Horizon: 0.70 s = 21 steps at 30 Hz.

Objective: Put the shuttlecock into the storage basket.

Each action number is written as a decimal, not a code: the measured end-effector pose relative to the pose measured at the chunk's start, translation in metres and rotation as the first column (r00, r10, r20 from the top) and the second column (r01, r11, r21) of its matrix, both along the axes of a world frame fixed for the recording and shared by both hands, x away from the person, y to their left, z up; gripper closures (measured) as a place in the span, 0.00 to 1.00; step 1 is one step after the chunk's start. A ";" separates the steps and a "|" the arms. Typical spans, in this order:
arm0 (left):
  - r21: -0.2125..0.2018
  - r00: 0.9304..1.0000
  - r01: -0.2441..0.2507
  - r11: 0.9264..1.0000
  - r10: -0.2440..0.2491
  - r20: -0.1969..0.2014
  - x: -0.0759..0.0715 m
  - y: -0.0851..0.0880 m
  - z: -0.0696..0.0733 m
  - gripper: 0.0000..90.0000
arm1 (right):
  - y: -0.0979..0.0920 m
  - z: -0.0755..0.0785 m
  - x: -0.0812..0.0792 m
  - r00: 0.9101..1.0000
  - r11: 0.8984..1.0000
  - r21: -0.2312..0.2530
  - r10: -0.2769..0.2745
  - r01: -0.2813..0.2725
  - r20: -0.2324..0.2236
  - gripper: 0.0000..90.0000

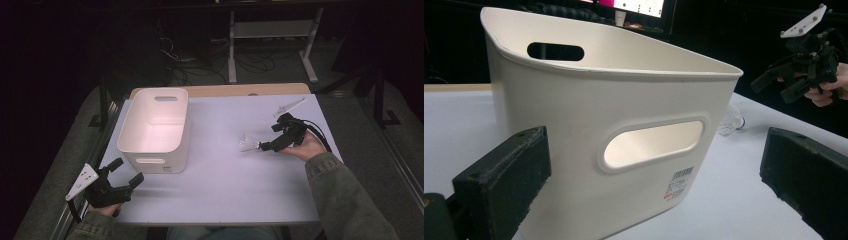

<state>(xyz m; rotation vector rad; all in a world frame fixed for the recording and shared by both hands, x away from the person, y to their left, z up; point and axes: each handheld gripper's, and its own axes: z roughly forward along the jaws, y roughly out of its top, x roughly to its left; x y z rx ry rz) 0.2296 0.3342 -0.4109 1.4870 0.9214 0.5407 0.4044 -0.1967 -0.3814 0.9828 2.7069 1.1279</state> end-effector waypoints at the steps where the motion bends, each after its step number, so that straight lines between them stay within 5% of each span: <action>1: -0.001 1.000 0.000 1.000 0.000 -0.001 0.000 0.000 0.000 0.00 | 0.000 0.001 0.001 1.000 1.000 0.002 0.001 -0.001 -0.009 0.00; 4: -0.001 1.000 0.000 1.000 0.000 0.001 0.000 0.000 0.000 0.00 | -0.001 -0.001 0.009 0.998 0.998 0.006 0.056 -0.056 -0.018 0.00; 14: 0.000 1.000 0.000 1.000 0.000 0.000 0.000 0.000 0.000 0.00 | -0.002 -0.007 0.025 0.994 0.993 -0.039 0.111 -0.111 -0.003 0.00; 16: 0.000 1.000 0.003 1.000 -0.003 0.001 0.000 0.000 0.000 0.00 | -0.003 -0.011 0.032 0.991 0.987 -0.091 0.134 -0.132 0.012 0.00; 21: 0.002 1.000 0.003 1.000 -0.003 0.001 0.001 -0.001 0.000 0.00 | -0.001 -0.019 0.038 0.983 0.979 -0.105 0.180 -0.176 0.029 0.02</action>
